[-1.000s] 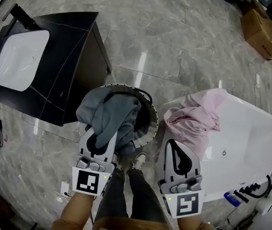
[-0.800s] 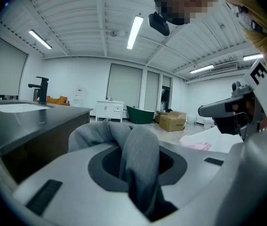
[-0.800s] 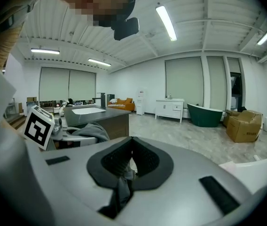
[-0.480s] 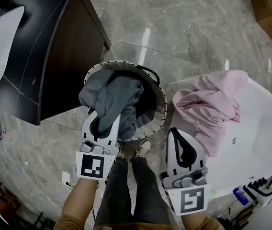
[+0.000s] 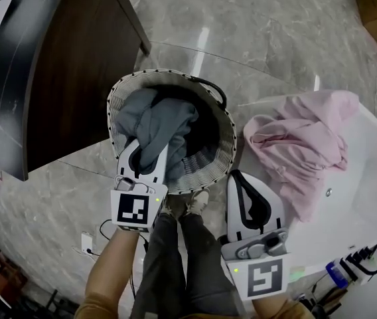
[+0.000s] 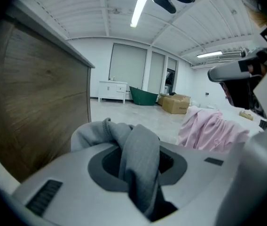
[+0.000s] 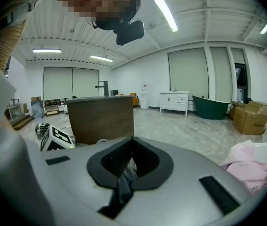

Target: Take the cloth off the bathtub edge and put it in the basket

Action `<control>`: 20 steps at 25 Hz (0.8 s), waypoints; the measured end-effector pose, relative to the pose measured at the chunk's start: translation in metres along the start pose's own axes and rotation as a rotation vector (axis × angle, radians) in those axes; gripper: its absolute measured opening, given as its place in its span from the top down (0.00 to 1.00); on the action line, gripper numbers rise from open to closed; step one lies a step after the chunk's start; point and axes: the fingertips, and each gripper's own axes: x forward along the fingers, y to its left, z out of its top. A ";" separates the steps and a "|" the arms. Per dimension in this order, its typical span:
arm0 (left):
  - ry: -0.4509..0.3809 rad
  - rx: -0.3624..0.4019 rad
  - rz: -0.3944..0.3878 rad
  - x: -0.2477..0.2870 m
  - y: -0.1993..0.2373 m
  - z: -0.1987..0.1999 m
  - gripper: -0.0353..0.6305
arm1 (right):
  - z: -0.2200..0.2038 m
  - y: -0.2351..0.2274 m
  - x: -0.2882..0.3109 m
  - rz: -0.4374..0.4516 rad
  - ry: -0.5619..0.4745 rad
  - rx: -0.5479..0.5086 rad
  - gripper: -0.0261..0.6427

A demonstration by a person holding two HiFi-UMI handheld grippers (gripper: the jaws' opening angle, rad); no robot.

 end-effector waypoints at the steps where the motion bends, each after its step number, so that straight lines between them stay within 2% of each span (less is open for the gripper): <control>1: 0.004 -0.003 0.000 0.006 0.000 -0.007 0.80 | -0.005 -0.002 0.001 -0.003 0.008 0.002 0.95; 8: 0.064 0.018 -0.010 0.044 0.001 -0.053 0.80 | -0.031 -0.012 0.001 -0.024 0.034 0.015 0.95; 17: 0.168 -0.060 -0.003 0.088 0.005 -0.120 0.80 | -0.064 -0.015 0.008 -0.034 0.064 0.021 0.95; 20: 0.178 -0.069 -0.002 0.098 0.008 -0.134 0.80 | -0.078 -0.019 0.014 -0.045 0.065 0.026 0.95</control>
